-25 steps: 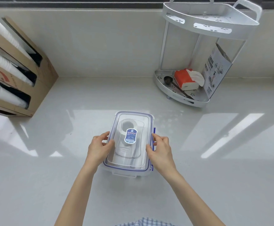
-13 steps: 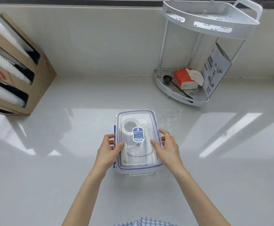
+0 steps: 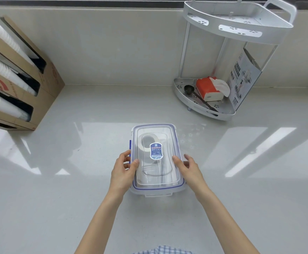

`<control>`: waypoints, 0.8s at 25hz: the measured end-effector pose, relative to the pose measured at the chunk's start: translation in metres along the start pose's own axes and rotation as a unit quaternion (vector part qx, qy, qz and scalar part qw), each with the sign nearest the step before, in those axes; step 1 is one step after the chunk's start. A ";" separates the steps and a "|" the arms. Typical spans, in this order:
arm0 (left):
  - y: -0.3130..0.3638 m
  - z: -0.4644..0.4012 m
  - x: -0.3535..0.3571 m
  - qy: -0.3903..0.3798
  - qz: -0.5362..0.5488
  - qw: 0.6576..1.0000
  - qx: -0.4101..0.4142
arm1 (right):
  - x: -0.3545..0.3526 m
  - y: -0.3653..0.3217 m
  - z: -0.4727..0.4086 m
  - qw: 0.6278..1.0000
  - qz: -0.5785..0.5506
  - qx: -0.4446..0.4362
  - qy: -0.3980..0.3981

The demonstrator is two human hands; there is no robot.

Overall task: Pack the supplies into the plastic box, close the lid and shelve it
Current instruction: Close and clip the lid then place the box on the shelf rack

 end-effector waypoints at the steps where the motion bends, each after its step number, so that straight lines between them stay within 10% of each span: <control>1: -0.001 0.000 0.000 0.001 0.000 1.000 0.000 | 0.001 0.002 0.000 0.999 -0.007 0.024 -0.020; 20: -0.007 -0.003 -0.001 0.003 0.012 1.000 -0.004 | 0.015 -0.006 0.007 0.981 0.067 -0.139 0.118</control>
Point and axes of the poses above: each hand's wrist, its own z-axis away from the middle knuckle, its own x-axis out of the palm, y = z × x, the point moved 2 cm from there along -z, towards the middle knuckle, and after that the axes turned 8 degrees about -x, right-handed, at the moved point
